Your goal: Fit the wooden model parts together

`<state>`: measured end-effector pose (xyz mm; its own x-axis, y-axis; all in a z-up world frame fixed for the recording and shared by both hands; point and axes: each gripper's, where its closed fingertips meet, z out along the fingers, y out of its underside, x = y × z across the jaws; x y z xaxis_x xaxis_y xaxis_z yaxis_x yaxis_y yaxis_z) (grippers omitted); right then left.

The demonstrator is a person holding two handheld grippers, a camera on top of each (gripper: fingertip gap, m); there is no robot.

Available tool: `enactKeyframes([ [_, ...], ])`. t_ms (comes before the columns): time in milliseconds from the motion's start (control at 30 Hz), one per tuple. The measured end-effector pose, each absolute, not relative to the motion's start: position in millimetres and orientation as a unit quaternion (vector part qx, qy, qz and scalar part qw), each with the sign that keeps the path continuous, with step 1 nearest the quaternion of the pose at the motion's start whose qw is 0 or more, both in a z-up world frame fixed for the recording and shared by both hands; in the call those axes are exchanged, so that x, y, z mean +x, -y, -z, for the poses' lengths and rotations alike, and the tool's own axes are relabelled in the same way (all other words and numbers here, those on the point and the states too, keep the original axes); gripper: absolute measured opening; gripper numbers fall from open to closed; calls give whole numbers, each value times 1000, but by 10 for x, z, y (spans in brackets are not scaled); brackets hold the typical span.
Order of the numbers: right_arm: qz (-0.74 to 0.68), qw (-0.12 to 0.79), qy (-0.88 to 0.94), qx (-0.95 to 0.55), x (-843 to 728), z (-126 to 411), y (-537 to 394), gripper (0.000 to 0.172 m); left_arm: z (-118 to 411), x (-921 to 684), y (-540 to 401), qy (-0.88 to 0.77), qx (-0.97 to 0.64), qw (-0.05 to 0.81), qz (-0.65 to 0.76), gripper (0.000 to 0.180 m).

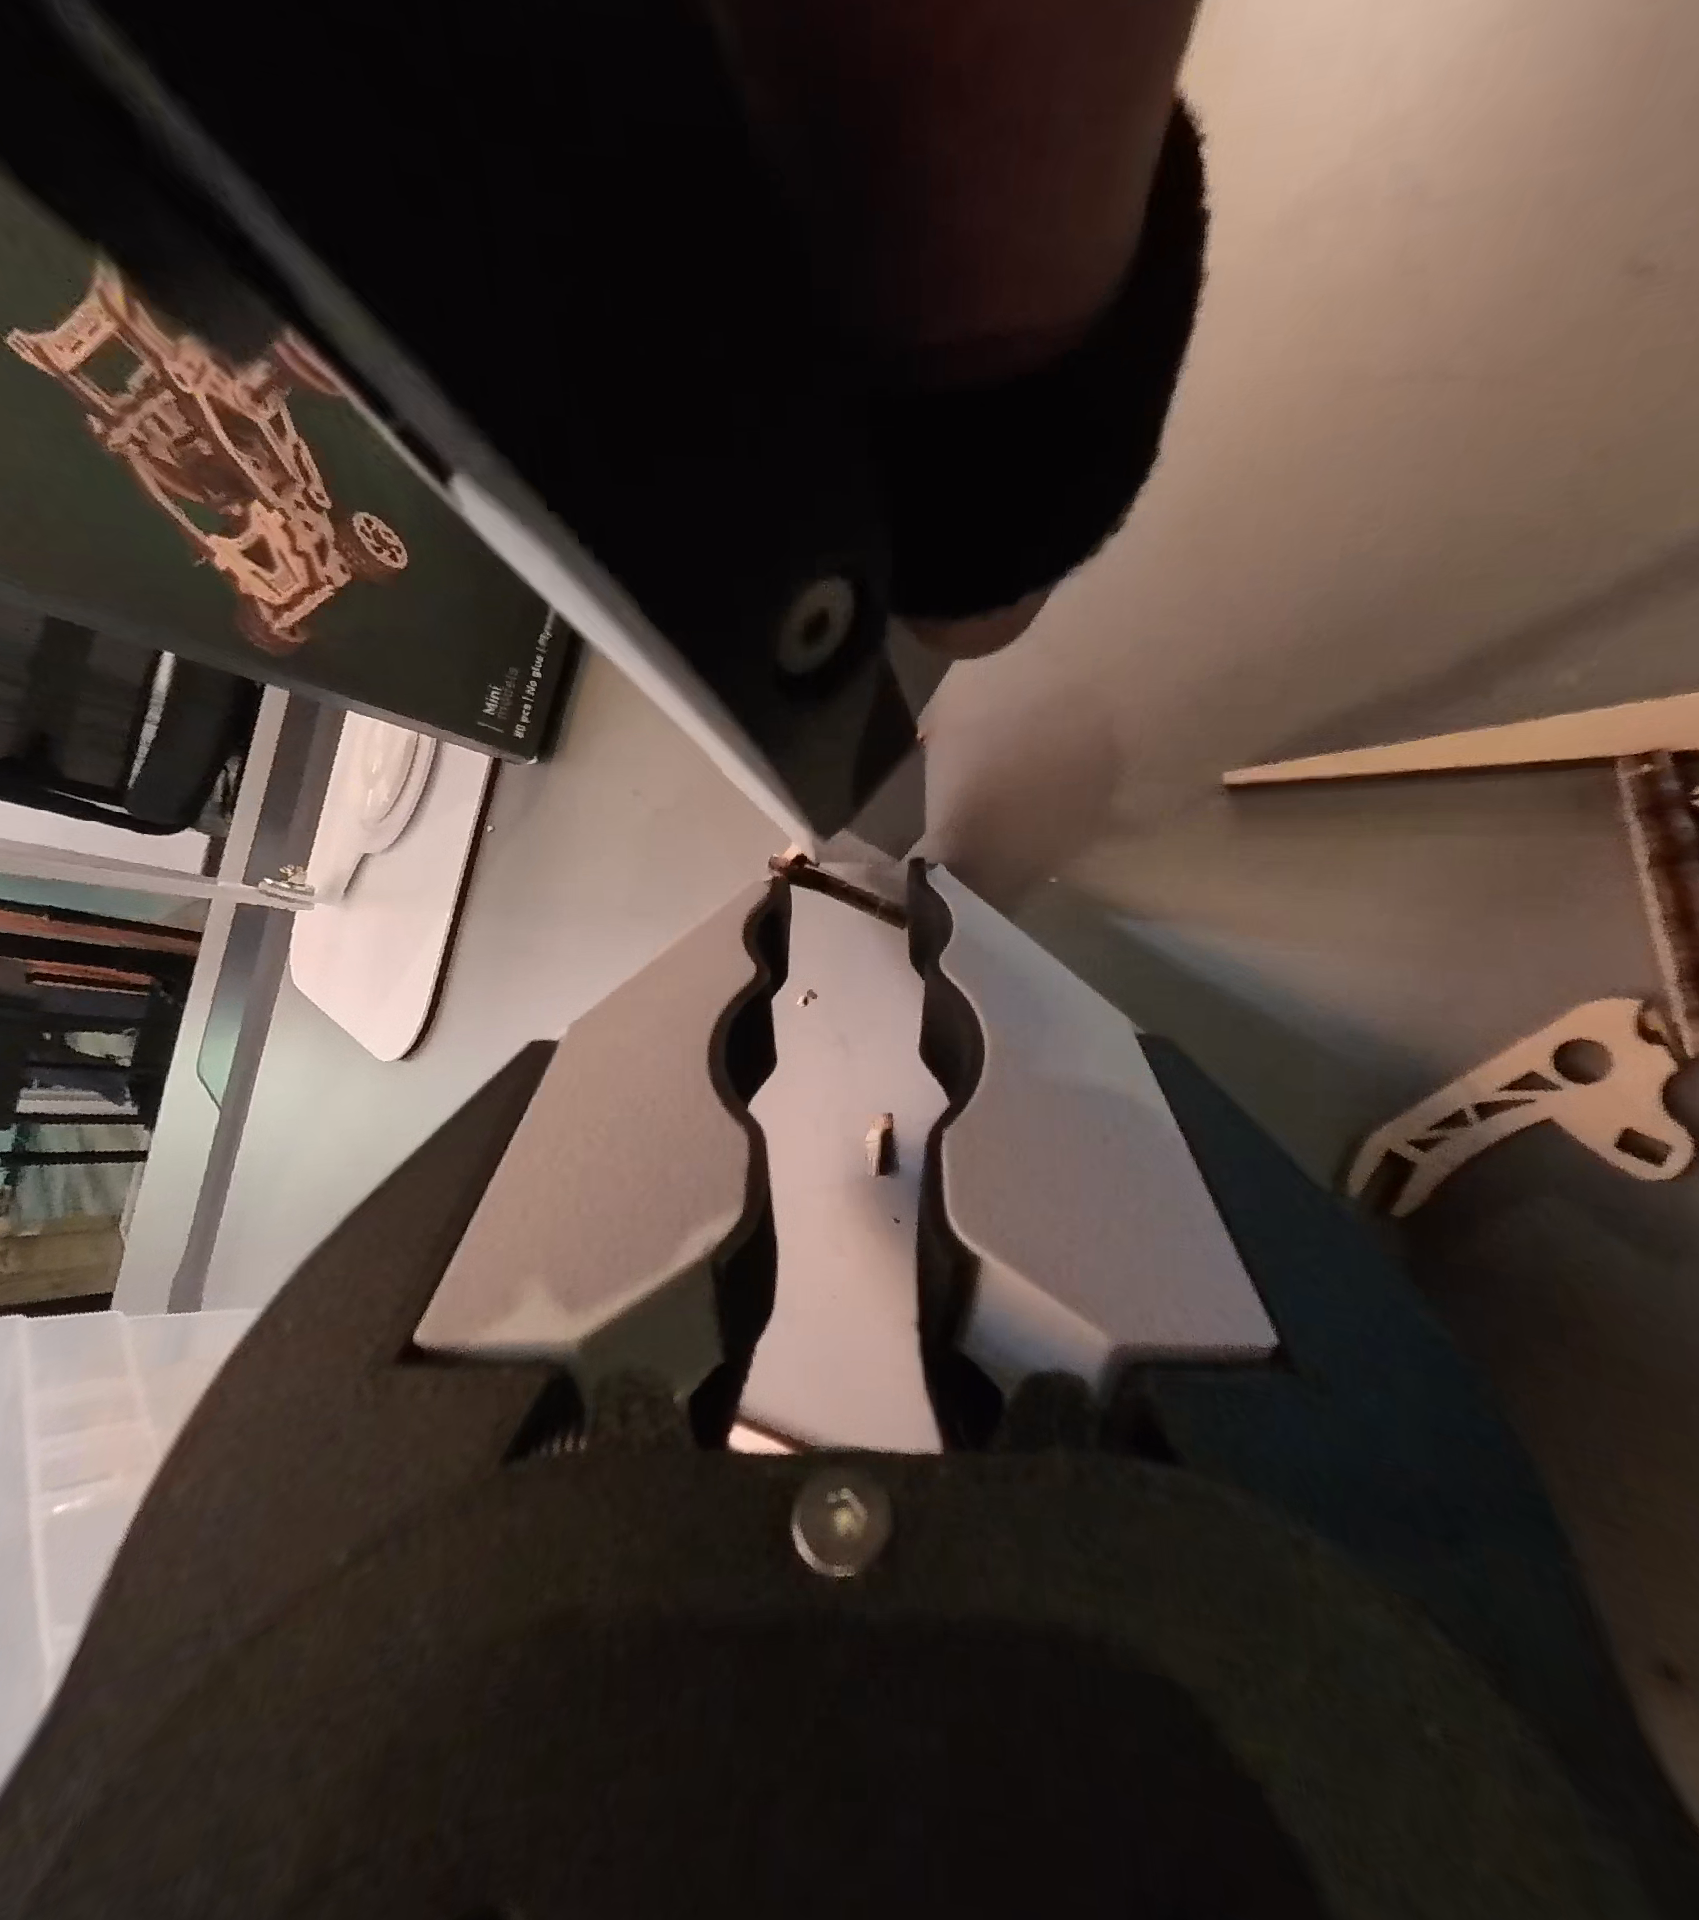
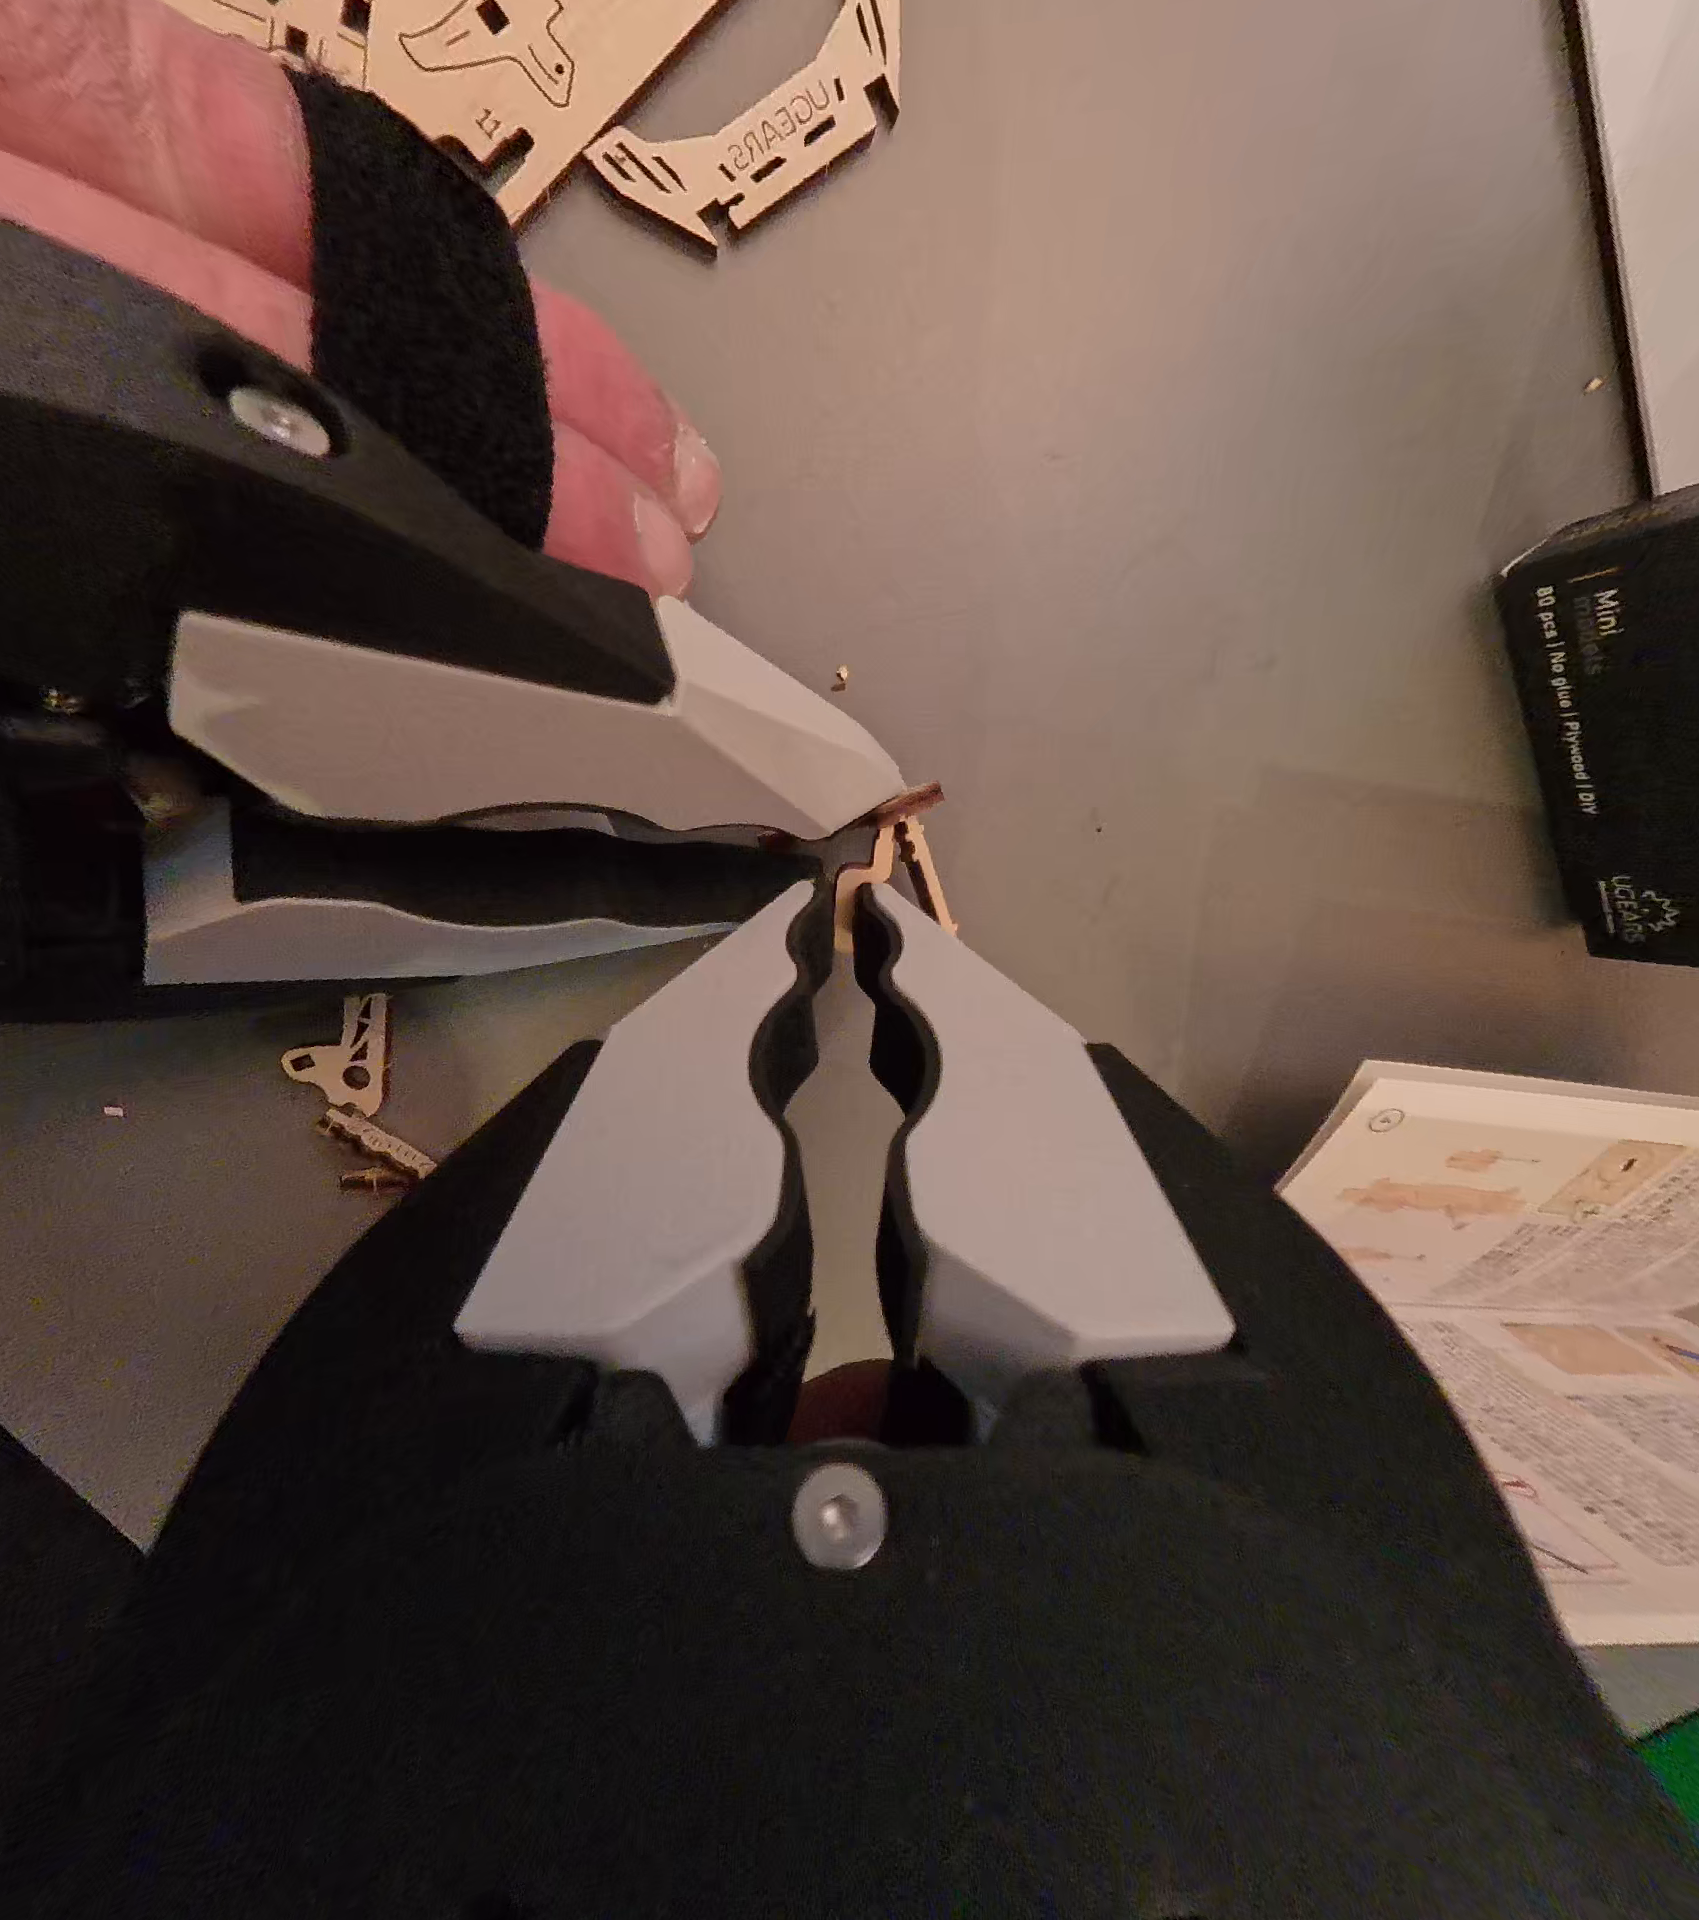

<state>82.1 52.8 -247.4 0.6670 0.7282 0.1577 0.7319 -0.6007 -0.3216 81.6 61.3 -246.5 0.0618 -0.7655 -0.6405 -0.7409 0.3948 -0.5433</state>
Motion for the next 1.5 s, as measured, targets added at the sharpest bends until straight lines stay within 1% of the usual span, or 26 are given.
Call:
enactKeyframes([
  [200,-12,171,424,-889,845,2484,-524,1,2460,833,-605,-689,-542,481,15,21],
  [333,-4,156,465,-871,861,2486,-527,1,2465,838,-601,-694,-536,480,17,20],
  [533,-27,145,504,-851,863,2485,-535,0,2468,842,-605,-693,-536,481,26,20],
  [667,1,127,527,-840,877,2491,-536,0,2469,847,-607,-694,-533,483,22,20],
  [767,22,106,551,-828,892,2536,-514,0,2485,857,-628,-696,-526,488,1,11],
  [833,13,103,550,-829,884,2528,-530,0,2484,849,-640,-692,-533,486,7,12],
  [1167,-33,152,479,-864,833,2538,-574,0,2484,838,-675,-678,-560,476,26,14],
  [1500,-58,180,419,-888,807,2539,-596,0,2495,827,-701,-670,-577,466,35,11],
])
